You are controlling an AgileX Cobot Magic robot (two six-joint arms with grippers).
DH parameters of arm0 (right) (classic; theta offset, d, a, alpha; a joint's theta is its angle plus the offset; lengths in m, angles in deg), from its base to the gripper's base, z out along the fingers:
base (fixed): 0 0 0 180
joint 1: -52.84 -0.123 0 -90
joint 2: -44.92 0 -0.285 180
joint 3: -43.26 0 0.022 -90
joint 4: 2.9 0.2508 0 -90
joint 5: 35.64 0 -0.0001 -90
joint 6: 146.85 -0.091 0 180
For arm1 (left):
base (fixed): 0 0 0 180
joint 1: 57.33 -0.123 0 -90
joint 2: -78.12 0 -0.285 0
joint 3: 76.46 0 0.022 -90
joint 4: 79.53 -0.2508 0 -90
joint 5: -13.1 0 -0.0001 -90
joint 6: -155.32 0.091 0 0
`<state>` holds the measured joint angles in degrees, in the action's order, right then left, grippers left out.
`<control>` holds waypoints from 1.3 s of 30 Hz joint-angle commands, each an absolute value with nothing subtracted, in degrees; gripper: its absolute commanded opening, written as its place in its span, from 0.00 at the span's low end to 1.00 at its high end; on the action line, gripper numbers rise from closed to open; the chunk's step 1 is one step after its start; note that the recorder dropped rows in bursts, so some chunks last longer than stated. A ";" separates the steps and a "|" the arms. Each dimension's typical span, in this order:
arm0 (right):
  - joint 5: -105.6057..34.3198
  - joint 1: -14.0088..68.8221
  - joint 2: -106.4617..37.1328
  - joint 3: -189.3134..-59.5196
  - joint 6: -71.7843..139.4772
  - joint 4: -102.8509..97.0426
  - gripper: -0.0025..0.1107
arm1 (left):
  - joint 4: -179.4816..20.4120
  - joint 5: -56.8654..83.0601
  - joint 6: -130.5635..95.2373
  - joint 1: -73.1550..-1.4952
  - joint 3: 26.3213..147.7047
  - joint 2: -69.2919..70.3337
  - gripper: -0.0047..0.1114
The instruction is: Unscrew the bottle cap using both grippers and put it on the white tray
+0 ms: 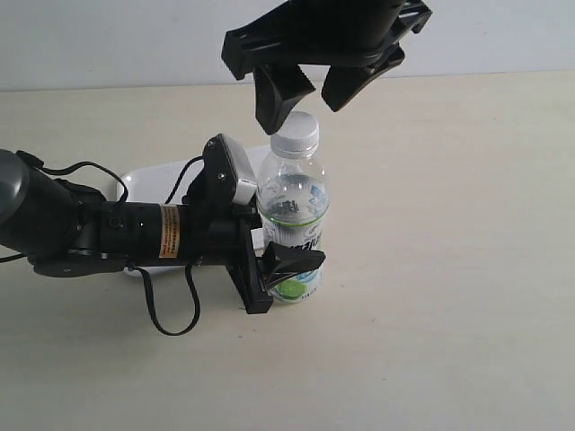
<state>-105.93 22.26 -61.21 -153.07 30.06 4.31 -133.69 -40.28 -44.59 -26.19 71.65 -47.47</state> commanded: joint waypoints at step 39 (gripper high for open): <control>-105.61 22.14 -62.83 -153.60 30.02 4.03 0.59 | -133.60 -39.63 -44.87 -26.09 71.82 -46.97 0.04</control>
